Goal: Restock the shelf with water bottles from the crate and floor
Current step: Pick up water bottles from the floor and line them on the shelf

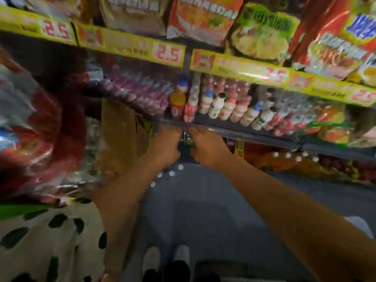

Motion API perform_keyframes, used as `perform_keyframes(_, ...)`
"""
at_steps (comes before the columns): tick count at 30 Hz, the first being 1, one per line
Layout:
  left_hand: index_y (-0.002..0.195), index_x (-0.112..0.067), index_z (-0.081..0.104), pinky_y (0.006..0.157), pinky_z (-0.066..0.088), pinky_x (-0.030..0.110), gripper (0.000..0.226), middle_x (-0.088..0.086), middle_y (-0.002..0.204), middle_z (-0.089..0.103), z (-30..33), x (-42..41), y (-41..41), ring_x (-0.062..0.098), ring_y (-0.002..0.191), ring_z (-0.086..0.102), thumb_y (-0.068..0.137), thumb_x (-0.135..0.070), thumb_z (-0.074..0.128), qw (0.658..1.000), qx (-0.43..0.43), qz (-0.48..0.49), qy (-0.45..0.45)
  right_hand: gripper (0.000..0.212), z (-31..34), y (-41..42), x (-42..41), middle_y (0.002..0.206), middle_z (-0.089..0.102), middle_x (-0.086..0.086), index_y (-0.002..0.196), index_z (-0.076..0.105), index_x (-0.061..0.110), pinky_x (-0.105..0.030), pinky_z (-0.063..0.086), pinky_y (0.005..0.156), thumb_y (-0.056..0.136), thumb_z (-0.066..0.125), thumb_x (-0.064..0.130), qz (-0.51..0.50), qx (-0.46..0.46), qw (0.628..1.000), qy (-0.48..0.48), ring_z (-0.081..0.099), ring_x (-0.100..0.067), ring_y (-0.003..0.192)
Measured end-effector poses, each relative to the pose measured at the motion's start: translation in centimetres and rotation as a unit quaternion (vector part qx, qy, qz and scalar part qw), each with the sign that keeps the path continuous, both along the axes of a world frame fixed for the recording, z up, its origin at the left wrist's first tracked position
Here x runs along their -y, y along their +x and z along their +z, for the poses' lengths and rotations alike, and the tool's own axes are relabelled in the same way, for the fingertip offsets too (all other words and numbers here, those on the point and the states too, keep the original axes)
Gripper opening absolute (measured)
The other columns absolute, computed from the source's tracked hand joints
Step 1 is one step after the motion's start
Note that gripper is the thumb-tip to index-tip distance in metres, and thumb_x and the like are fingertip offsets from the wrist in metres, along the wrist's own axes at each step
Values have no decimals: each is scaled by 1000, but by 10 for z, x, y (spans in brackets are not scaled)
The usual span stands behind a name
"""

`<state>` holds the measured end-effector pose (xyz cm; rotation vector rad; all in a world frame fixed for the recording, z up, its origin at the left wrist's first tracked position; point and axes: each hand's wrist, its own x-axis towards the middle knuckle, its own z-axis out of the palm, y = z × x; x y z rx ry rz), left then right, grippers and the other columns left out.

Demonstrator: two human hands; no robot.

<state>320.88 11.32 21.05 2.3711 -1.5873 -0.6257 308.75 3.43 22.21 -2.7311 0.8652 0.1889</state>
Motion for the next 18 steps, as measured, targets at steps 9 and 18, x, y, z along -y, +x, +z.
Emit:
perform_keyframes(9,129,-9,53,98,43,38,44,12,128,57,-294,-52,-14,30,119,53,86,-14,63,986,-99,56,121,56,-310,-3,-27,136,44,-12,139,35,11,-36,40,96,88,57,18,-47,-101,986,121,45,-32,124)
perform_keyframes(18,131,-12,49,98,47,41,50,11,130,55,-471,-24,2,30,120,52,85,-14,68,985,-84,98,116,74,-501,36,20,145,29,-18,148,21,16,-43,38,103,86,61,12,-105,-138,983,57,38,-38,130)
